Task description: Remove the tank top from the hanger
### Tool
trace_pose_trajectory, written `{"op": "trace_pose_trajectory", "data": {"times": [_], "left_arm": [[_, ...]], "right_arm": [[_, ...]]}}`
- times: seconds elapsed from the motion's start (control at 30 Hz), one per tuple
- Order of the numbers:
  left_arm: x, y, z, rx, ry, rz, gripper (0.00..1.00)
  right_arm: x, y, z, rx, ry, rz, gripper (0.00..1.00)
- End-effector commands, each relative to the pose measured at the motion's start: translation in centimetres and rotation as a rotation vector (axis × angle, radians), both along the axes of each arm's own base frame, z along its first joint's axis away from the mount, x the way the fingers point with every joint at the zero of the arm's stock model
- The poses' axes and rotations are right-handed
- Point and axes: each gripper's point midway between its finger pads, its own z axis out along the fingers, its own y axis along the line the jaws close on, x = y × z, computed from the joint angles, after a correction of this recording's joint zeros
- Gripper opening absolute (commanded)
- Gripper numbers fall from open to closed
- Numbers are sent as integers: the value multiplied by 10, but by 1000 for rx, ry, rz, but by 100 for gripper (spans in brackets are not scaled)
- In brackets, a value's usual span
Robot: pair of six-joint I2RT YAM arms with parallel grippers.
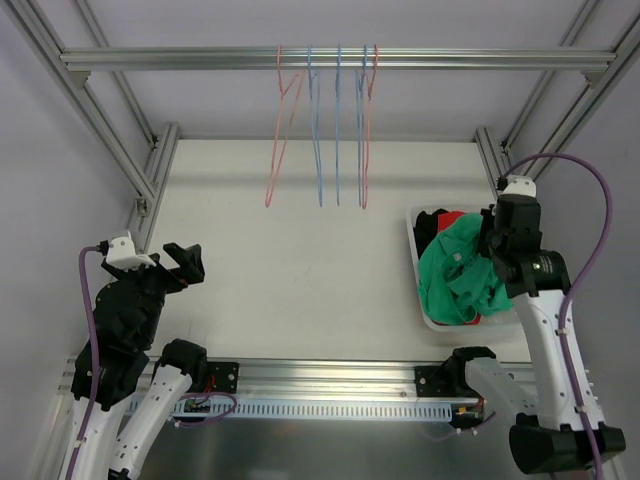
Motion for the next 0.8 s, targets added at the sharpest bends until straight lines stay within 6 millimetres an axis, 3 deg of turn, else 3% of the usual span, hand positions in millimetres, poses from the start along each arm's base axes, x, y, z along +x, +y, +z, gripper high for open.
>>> {"op": "trace_pose_trajectory", "data": {"times": [0.0,0.03,0.13,0.27,0.47,0.67,0.77], "left_arm": [[3,-6,1,-7,-6,-28,99],[3,-7,1,-9,-6,-31,99],[5,-11,-1,-12,2,-49,99],[6,-13,-1,-17,7,-59,99],[5,-13,-1,-20,1,-55,99],[7,-14,-3,-14,10,-62,99],[7,-15,-3,-13,10,-65,99]], "right_arm": [[20,10,-50,193,64,-24,0],[25,0,-54,216,48,-69,0],[25,-5,-72,263,56,-131,0],[29,22,-87,399,36,-57,0],[28,38,-153,478,185,-51,0],[17,32,-214,481,325,-159,0],[18,30,-217,494,310,-203,0]]}}
